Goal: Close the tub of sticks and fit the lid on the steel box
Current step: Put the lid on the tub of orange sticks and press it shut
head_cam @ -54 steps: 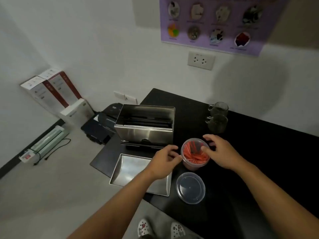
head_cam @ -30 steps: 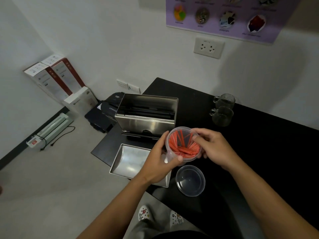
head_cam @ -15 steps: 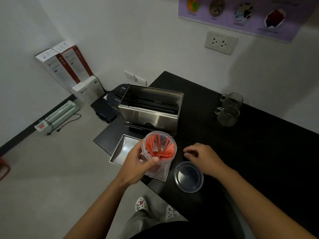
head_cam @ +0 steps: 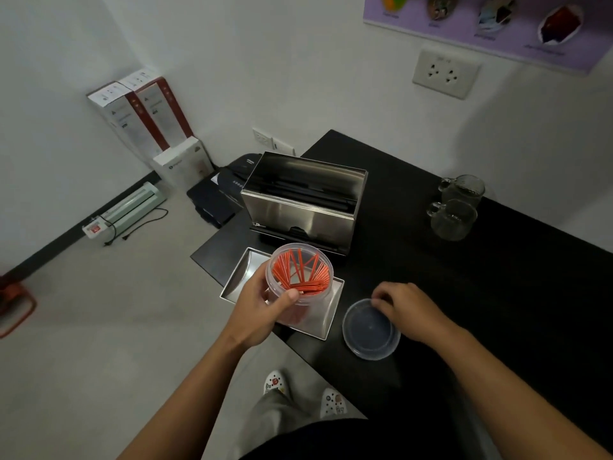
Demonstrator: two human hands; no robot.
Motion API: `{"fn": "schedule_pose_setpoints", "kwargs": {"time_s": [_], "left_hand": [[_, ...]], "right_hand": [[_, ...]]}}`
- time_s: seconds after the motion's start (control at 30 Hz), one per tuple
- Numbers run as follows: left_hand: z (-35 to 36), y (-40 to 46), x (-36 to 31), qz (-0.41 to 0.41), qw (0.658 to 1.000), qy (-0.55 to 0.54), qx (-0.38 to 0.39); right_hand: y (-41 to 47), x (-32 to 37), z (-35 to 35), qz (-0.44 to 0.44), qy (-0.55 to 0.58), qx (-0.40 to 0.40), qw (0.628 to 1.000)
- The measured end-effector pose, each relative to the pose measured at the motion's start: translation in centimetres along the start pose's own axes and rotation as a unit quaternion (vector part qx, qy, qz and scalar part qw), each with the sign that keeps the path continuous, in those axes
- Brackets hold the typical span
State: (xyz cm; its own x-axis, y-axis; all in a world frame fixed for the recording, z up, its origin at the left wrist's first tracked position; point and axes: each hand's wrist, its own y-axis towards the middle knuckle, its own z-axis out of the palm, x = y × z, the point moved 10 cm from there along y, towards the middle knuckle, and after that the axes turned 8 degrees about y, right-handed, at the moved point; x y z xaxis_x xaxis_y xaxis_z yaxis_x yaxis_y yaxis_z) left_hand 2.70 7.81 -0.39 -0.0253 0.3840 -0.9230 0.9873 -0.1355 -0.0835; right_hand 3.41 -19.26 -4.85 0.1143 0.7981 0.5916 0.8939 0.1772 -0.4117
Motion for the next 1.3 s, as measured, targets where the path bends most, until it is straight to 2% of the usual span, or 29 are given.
{"fn": "schedule_pose_setpoints", "kwargs": {"time_s": [0.1,0.23,0.57,0.67,0.83,1.0,1.17,1.3], "left_hand": [[-0.6,-0.5,0.3,-0.005,1.0,-0.006,-0.014],[-1.9,-0.8,0.3,-0.018,0.999,-0.019,-0.039],[-4.5,0.1,-2.9,0.013,0.992,-0.086,-0.087],[-5.0,0.4,-4.3,0.038,0.99,-0.103,-0.086],[-5.6,0.7,-6.2,0.07,0.986,-0.123,-0.084],[-6.3,0.6,-6.5,0.074,0.984,-0.122,-0.11],[-5.8,1.1,-7.1,0.078,0.989,-0.077,-0.094],[-5.6,1.6,-7.2,0.062,0.993,-0.028,-0.092]], "right_hand": [[-1.1,2.2,-2.1,-0.017,0.077,-0.012,0.997],[-2.4,6.2,-5.9,-0.075,0.142,-0.095,0.982],[-4.1,17.2,-8.8,-0.251,0.194,-0.208,0.925],[-4.7,19.5,-7.5,-0.306,0.193,-0.194,0.912],[-5.2,21.2,-4.9,-0.346,0.221,-0.111,0.905],[-5.3,21.6,-5.1,-0.359,0.245,-0.1,0.895],[-4.0,21.9,-6.2,-0.343,0.27,-0.101,0.894],[-2.4,22.5,-5.3,-0.329,0.251,-0.058,0.908]]}}
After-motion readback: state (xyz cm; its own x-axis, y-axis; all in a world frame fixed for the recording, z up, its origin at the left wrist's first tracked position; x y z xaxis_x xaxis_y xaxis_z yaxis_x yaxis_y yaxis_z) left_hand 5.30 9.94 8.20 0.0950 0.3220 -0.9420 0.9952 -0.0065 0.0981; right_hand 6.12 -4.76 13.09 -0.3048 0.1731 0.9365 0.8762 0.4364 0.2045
